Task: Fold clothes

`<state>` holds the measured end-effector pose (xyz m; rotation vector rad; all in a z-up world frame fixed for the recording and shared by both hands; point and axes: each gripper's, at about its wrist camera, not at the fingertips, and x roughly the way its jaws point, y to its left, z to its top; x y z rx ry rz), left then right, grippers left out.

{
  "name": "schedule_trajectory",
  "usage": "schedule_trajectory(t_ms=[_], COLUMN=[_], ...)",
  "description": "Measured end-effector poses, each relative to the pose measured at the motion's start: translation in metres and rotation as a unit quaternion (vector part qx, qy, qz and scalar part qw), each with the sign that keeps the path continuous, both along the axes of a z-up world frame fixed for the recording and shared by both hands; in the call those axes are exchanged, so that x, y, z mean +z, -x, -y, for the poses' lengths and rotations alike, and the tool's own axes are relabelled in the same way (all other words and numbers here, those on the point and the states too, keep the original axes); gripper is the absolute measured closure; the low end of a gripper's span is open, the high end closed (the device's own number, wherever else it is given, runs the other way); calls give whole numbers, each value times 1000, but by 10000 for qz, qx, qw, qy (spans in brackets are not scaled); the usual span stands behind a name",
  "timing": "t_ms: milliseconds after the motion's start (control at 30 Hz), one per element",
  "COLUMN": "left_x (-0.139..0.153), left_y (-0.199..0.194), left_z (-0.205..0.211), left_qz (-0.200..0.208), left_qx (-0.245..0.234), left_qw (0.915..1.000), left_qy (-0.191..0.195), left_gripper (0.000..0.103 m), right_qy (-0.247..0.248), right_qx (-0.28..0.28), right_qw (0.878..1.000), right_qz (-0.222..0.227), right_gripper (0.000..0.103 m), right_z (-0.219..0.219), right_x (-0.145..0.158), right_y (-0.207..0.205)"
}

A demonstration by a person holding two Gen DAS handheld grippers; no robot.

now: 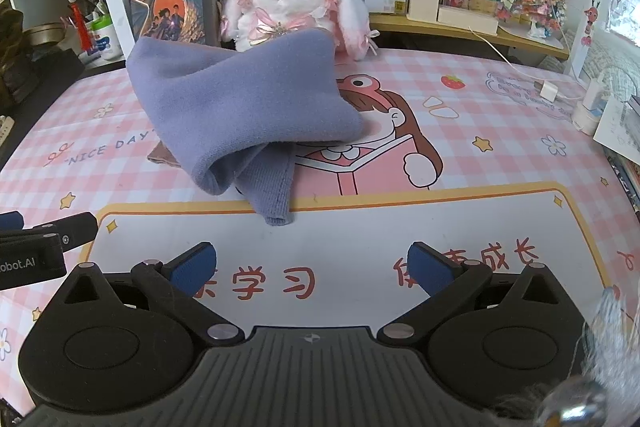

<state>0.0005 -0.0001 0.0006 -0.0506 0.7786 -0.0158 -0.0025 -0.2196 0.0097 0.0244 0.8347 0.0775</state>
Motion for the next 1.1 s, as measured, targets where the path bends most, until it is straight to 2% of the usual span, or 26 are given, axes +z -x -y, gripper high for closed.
schedule_trajectory(t_ms=[1100], left_x=[-1], left_y=[-2], left_z=[-2], left_qz=[3], left_qx=[66], left_qw=[10000], left_qy=[-14], left_gripper=[0], right_qy=[21], right_qx=[14], right_qw=[10000], right_qz=[-14], right_gripper=[0], right_z=[-2], right_x=[0], right_y=[-2])
